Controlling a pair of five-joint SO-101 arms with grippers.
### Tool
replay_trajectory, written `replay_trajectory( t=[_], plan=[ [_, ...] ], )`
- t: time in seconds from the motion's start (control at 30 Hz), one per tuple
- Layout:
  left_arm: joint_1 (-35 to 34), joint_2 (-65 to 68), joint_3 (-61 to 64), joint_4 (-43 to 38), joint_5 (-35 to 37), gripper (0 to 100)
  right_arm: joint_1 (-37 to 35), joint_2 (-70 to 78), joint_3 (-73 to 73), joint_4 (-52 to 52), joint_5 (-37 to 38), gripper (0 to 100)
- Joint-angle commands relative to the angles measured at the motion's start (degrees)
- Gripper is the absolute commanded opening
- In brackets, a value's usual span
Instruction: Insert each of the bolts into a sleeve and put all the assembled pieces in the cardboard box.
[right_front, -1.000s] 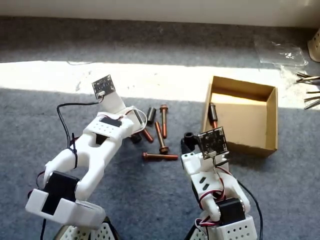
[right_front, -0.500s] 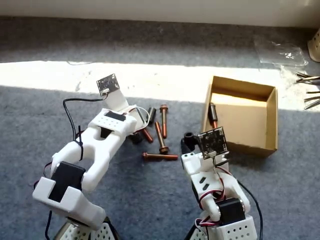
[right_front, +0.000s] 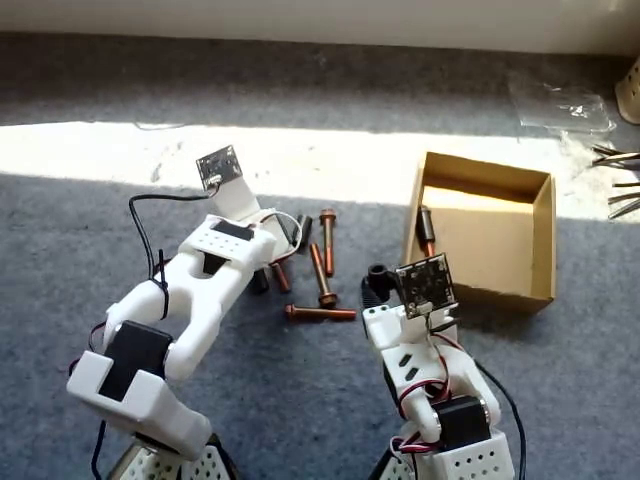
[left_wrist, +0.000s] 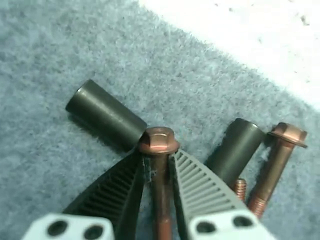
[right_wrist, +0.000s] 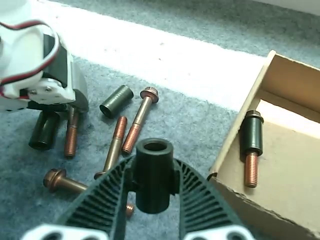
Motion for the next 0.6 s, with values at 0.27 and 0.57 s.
replay_trajectory(
  t=[0.27,0.57],
  plan=[
    [1.63,-0.75,-5.14,0.35,-18.37,2,-0.31,-0.57,-0.22,-1.54,-0.18,0.5],
    [1.54,-2.07,-7.34,0.53,-28.04,2,-0.4,-0.57,-0.22,-1.63,-0.18,0.5]
  ],
)
